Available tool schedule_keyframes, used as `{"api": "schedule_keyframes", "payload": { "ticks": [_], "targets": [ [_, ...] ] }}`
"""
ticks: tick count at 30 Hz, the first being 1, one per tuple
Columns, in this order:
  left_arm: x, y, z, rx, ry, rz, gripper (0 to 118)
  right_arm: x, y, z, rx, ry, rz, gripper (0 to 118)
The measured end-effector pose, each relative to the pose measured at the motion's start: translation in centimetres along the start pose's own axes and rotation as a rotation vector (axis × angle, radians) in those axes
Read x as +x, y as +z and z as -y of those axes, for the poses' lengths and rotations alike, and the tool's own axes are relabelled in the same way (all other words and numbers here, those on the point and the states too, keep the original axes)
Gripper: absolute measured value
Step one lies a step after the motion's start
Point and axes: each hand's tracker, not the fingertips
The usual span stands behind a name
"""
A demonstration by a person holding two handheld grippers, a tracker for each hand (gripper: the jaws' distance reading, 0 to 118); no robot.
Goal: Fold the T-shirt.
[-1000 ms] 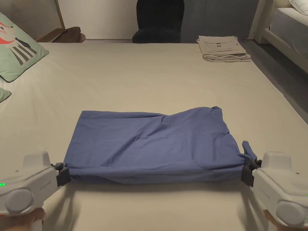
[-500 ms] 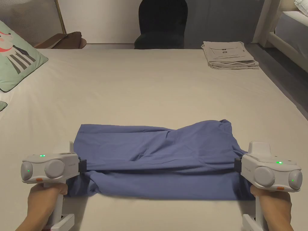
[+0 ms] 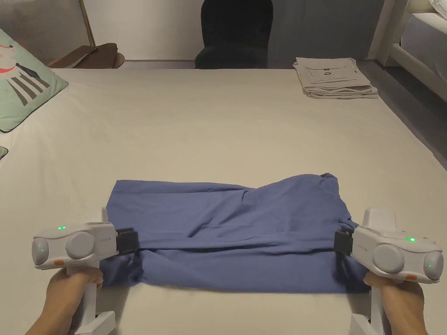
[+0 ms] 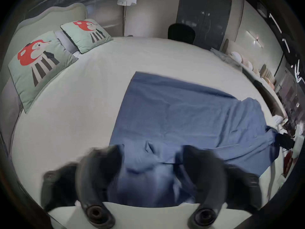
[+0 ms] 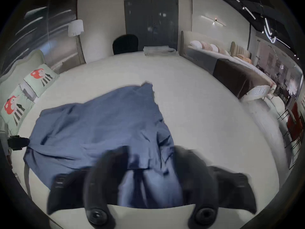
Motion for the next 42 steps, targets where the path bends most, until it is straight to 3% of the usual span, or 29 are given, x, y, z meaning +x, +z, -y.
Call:
{"api": "schedule_keyframes", "payload": {
  "ticks": [1,2,5,10,15,17,19,20,21,23,24,33,38,42],
  "targets": [
    [0.2,1.1,-0.1,0.036,0.007,0.019,106,-0.2,1.3,-0.5,0.034,0.002,-0.016,100],
    [0.5,2.2,-0.3,0.078,0.011,0.024,106,-0.3,2.5,-0.9,0.07,0.003,-0.032,103],
    [1.7,6.2,-0.9,0.191,0.011,0.058,106,-1.4,7.1,-1.9,0.209,0.016,-0.08,103],
    [4.0,12.8,-0.4,0.418,-0.031,0.115,106,-3.6,14.4,-1.9,0.447,0.067,-0.055,103],
    [6.5,16.9,2.0,0.63,-0.153,0.067,105,-5.7,18.4,-0.3,0.589,0.161,-0.009,102],
    [7.1,17.5,3.1,0.693,-0.196,0.057,103,-6.2,19.4,0.4,0.613,0.192,-0.006,95],
    [7.6,17.8,4.0,0.718,-0.226,0.038,92,-6.7,19.9,0.9,0.622,0.206,0.002,69],
    [7.7,17.8,4.3,0.722,-0.231,0.038,79,-6.8,20.2,1.1,0.623,0.206,0.004,52],
    [7.9,17.9,4.5,0.727,-0.241,0.038,53,-6.9,20.3,1.3,0.626,0.204,0.004,30],
    [8.2,18.0,4.8,0.726,-0.256,0.045,3,-6.6,20.4,1.4,0.63,0.184,-0.007,6],
    [8.4,18.0,5.0,0.723,-0.268,0.042,0,-6.6,20.4,1.5,0.634,0.181,-0.006,0],
    [7.7,17.3,4.2,0.648,-0.203,0.093,0,-6.0,20.3,1.4,0.642,0.165,-0.019,0],
    [5.5,14.4,2.9,0.406,-0.206,0.07,0,-5.5,19.6,1.2,0.628,0.158,-0.02,0],
    [1.8,10.6,2.6,0.229,-0.129,0.075,0,-5.3,18.6,1.2,0.603,0.157,-0.024,0]
  ]
}}
